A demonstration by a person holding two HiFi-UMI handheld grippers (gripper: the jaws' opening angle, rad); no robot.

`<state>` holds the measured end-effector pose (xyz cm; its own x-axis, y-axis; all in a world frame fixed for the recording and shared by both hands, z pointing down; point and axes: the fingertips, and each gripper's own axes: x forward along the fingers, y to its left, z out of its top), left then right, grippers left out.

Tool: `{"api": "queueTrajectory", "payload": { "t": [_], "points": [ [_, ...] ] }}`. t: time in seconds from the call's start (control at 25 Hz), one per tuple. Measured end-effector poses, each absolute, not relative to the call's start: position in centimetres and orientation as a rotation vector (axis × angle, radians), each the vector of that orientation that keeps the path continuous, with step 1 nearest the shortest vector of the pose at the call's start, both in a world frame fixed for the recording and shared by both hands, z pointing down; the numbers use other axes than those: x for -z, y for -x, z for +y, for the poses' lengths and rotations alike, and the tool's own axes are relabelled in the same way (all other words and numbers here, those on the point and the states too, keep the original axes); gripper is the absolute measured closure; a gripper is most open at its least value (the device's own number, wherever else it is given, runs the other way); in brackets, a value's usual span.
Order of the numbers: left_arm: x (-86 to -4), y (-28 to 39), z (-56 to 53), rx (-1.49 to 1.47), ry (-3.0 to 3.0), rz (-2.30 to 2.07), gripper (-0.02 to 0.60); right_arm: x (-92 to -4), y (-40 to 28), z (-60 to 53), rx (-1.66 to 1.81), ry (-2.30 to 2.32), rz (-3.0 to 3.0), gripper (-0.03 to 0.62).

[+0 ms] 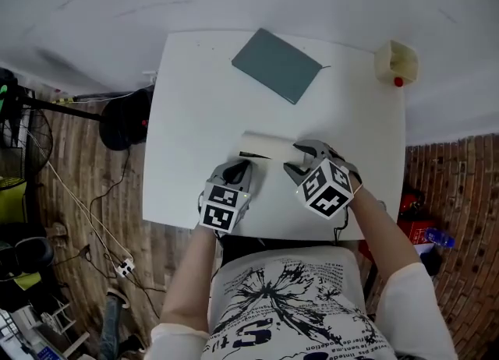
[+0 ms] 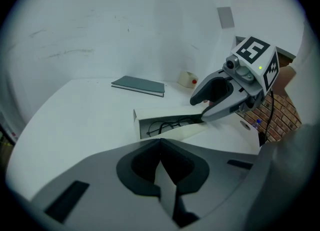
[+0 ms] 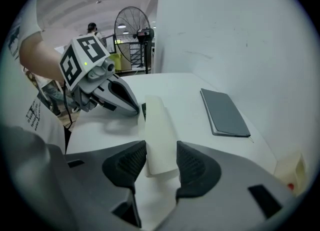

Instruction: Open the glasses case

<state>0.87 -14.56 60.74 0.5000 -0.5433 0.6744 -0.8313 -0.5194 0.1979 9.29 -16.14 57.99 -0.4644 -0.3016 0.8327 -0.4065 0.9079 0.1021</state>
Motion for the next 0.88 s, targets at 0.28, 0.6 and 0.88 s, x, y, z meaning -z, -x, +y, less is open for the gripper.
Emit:
{"api": "queueTrajectory", "payload": {
  "t": [0.28, 0.6, 0.88],
  "points": [
    [-60.8, -1.0, -14.6, -0.764, -2.251, -1.153, 0.568, -56.8, -10.0, -18.1, -0.096, -0.597, -2.089, 0.496],
    [-60.8, -1.0, -14.7, -0.754, -2.24, -1.127, 0.568, -56.9, -10.6, -21.3, -0.074, -0.723, -2.09, 0.528],
    [-60.8, -1.0, -14.8, -0.739, -2.215, -1.096, 0.568, -57.7, -10.9, -23.4, 0.038, -0.716, -2.045, 0.511]
  ]
}}
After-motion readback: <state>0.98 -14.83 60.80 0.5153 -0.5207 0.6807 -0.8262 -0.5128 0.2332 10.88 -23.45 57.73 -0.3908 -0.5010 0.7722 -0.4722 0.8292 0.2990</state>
